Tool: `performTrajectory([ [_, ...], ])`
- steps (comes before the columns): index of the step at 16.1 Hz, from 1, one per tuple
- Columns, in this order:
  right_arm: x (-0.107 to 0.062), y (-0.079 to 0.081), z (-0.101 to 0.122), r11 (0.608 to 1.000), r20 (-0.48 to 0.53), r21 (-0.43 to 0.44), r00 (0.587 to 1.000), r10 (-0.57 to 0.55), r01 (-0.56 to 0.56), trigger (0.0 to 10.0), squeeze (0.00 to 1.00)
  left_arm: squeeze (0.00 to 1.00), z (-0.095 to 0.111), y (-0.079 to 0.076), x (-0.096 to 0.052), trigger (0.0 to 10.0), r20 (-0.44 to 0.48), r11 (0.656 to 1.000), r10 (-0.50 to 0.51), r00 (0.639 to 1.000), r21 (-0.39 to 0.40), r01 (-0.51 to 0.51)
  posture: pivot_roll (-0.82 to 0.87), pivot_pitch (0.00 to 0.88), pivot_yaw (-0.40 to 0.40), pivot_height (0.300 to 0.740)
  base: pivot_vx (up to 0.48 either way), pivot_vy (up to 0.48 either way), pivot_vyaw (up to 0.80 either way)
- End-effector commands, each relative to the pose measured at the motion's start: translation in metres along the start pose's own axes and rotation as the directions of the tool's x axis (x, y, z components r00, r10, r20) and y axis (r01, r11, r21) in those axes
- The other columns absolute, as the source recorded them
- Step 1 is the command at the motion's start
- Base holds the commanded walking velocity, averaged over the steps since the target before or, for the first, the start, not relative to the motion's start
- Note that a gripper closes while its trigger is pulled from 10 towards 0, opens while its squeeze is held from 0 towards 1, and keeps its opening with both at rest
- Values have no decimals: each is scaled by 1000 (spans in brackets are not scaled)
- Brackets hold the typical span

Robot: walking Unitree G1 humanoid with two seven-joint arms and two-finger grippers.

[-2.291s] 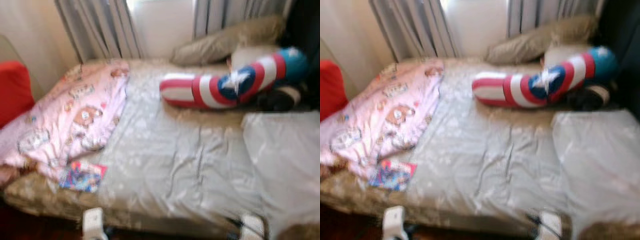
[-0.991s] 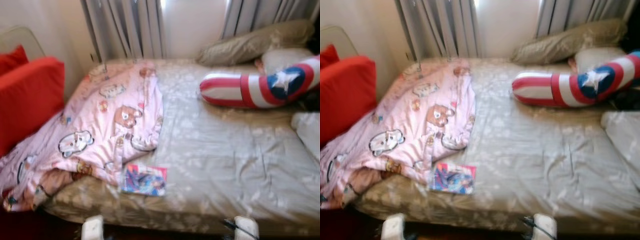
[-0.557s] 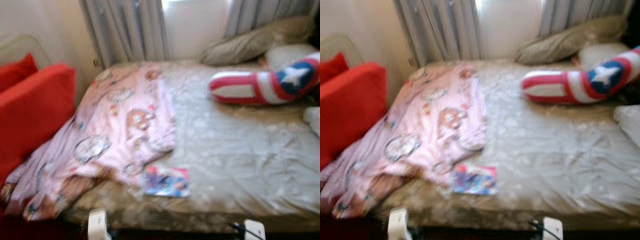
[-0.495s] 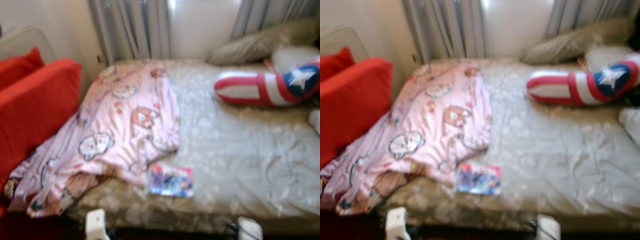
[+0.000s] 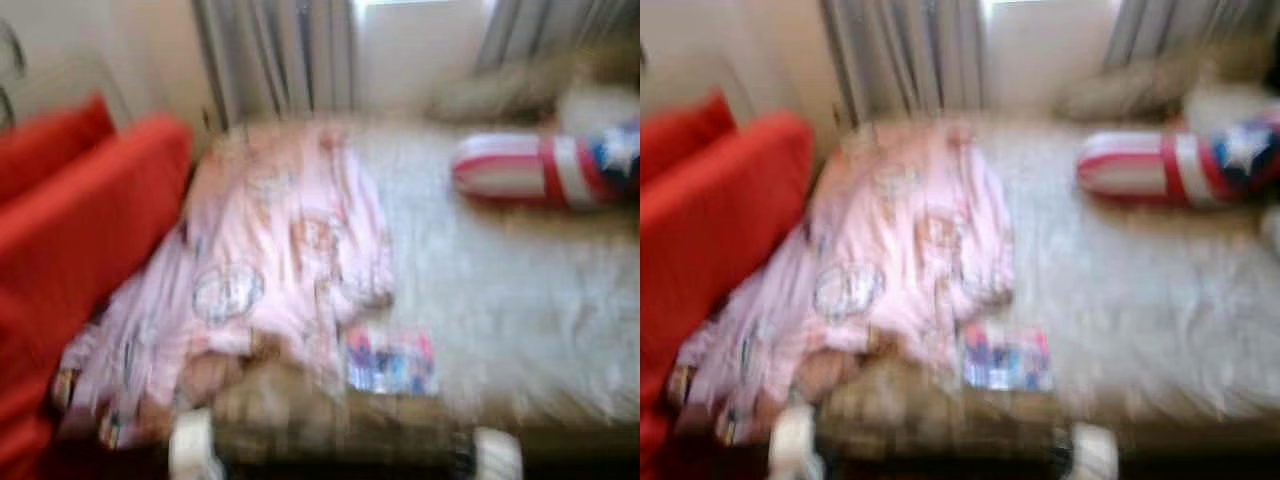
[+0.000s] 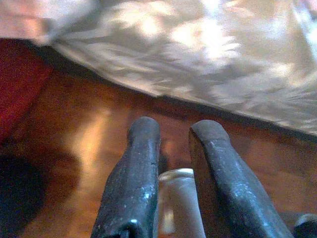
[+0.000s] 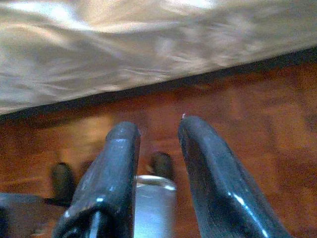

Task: Clean up the room

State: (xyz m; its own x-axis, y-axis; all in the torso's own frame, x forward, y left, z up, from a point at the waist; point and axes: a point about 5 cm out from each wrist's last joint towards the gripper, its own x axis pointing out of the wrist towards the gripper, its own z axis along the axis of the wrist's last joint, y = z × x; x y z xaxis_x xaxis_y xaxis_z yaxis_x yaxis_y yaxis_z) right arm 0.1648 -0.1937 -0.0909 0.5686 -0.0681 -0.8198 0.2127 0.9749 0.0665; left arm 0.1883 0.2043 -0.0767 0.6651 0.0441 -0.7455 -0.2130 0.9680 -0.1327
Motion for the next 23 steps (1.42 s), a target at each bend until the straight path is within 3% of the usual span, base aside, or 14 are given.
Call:
performTrajectory([
  [1,-1,-8,1,1000,1,-8,1000,-19,19,10000,0,0,1,-5,1,10000,-2,1000,-15,1000,11,15,13,0,58,740,0,0,0],
  [6,0,-6,2,1000,4,-8,1000,-16,16,10000,0,0,1,-4,1,10000,3,997,-23,1000,68,23,14,0,58,740,0,-53,0],
  [18,0,-7,2,1000,0,-13,1000,-14,14,10000,0,0,3,-8,1,10000,12,997,-26,1000,71,25,17,0,55,740,0,-394,0],
  [23,-1,-7,1,1000,-1,-15,1000,-13,13,10000,0,0,3,-10,1,10000,32,998,-31,999,48,30,17,0,53,740,0,0,0],
])
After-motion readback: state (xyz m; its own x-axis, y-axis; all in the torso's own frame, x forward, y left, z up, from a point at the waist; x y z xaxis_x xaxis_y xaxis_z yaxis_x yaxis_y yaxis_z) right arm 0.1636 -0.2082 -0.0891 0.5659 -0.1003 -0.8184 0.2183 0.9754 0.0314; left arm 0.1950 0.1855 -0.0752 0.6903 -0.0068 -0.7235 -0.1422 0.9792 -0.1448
